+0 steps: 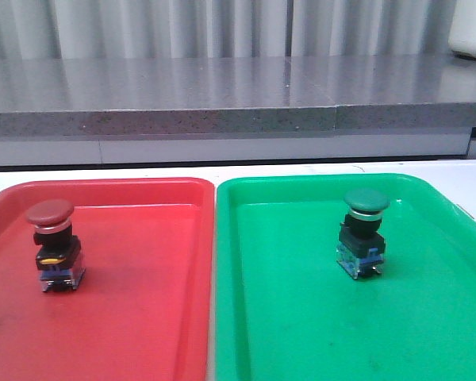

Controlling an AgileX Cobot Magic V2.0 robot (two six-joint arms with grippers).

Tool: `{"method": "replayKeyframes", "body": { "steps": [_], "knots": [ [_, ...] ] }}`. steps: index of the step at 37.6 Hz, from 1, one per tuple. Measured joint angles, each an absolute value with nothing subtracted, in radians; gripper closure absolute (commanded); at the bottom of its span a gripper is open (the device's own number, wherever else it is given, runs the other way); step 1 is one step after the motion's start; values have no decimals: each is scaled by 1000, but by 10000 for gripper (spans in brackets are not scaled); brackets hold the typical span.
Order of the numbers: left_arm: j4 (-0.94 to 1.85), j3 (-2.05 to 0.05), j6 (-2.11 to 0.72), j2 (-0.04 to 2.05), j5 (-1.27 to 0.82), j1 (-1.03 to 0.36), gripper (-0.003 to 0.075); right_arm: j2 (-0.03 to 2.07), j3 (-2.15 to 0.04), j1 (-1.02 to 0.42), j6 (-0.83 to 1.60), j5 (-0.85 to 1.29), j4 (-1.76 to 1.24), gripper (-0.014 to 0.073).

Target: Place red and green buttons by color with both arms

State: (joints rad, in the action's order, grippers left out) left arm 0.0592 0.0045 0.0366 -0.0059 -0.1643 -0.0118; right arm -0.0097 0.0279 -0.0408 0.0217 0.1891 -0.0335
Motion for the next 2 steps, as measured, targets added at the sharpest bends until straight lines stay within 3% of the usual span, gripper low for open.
{"method": "replayKeyframes", "body": {
  "steps": [2],
  "knots": [
    [59, 5, 37, -6, -164, -12, 740, -10, 28, -41, 22, 189, -34, 662]
  ]
}}
